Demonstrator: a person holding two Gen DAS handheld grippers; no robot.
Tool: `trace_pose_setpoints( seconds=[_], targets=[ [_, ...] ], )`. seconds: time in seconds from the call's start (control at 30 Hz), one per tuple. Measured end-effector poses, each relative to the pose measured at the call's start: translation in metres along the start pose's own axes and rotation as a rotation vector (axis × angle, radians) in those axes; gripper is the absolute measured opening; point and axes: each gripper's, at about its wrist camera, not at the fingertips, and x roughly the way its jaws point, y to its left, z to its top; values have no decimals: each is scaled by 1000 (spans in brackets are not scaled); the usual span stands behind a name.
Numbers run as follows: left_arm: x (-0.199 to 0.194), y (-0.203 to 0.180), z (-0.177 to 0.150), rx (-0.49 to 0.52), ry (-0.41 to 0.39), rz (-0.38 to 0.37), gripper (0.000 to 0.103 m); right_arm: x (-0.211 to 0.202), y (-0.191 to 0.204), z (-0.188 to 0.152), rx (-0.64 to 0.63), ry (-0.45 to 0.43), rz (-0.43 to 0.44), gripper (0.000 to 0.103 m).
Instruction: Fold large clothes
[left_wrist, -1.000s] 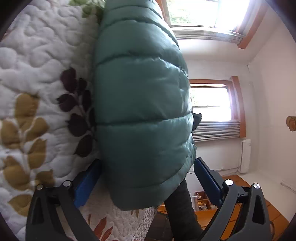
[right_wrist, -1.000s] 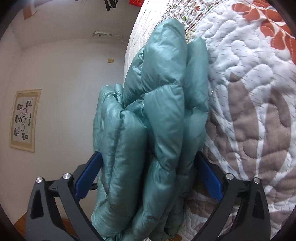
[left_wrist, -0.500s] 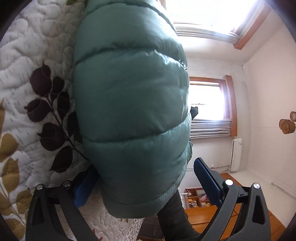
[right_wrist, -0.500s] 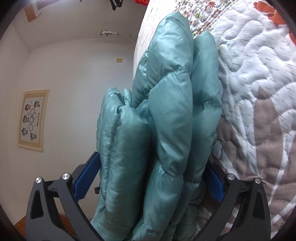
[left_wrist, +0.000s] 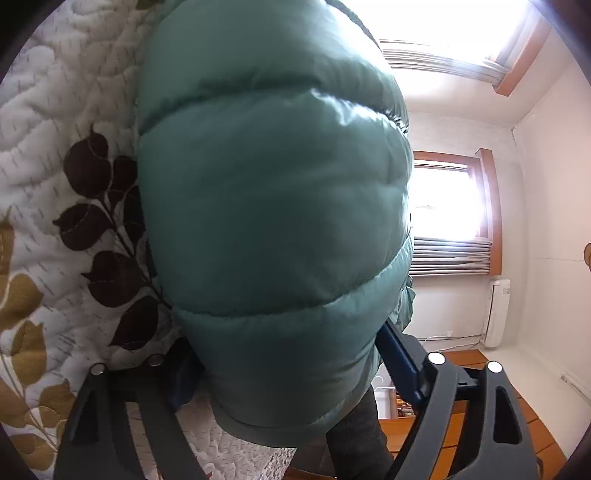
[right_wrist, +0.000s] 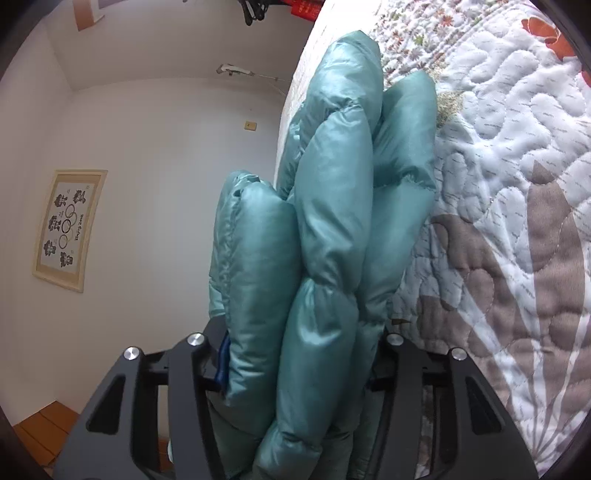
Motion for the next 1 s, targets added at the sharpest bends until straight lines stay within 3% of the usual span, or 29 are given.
trace_pose_setpoints(
  seconds=[0.17,0.43,0.63,0.8,1.0],
  targets=[
    [-11,-9,0,16,3,18,69,8,20,-8,-3,-31,4,46],
    [-62,-29,-22,55,-36,38,68,39,50,-40,-24,-30,20,45],
    [-142,-30,-66,77,-88,98,69,104,82,-79,-50,56,25,45],
    [-204,-7,-116,35,-161,105,69,160,92,-111,-67,150,29,45],
    [-207,11,-142,0,-188,74,70,182,81,-130,-40,193,21,45]
  ],
)
